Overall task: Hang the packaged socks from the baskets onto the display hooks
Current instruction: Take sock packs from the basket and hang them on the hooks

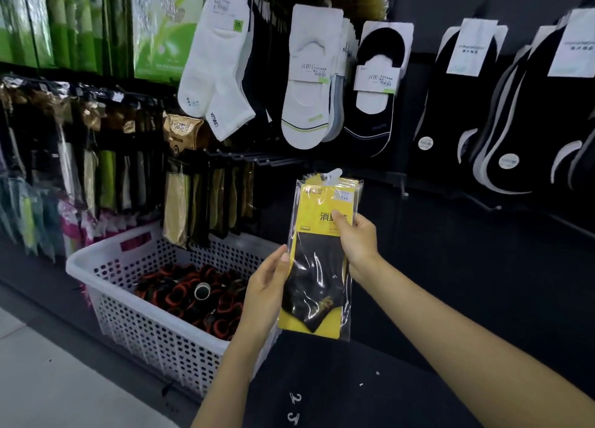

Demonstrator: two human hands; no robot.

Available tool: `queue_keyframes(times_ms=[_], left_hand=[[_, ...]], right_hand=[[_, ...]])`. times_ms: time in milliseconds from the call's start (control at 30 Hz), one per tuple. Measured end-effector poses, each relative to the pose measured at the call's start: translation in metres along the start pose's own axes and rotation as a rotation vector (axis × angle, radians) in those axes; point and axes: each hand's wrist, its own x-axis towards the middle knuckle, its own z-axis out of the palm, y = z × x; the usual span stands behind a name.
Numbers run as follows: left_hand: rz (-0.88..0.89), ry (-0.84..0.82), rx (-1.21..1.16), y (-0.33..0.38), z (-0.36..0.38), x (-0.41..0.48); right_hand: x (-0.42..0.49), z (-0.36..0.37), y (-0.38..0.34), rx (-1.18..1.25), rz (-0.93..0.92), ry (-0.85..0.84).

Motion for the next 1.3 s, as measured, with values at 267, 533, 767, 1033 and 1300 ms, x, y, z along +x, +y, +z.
queue_keyframes(times_ms=[267, 533, 767, 1033, 1300], left_hand=[[-0.004, -0.028, 0.127, -0.03, 0.014, 0.047], [-0.148, -0.023, 0.146, -0.048, 0.02, 0.028], [-0.278, -0.089, 0.23, -0.091, 0.034, -0.06], [-0.537, -0.093, 0.279, -0.178, 0.041, -0.206], [-0.81, -0.248, 0.507, -0.232, 0.007, -0.294]], right_hand=[[0.026, -0.004, 0.024, 0.045, 0.141, 0.03], [-0.011, -0.063, 0.061, -0.01, 0.275, -0.09], [-0.103, -0.14, 0.112, -0.187, 0.387, -0.267], [-0.226, -0.224, 0.229, -0.431, 0.625, -0.373], [-0.293, -0.266, 0.301, -0.633, 0.666, -0.584]])
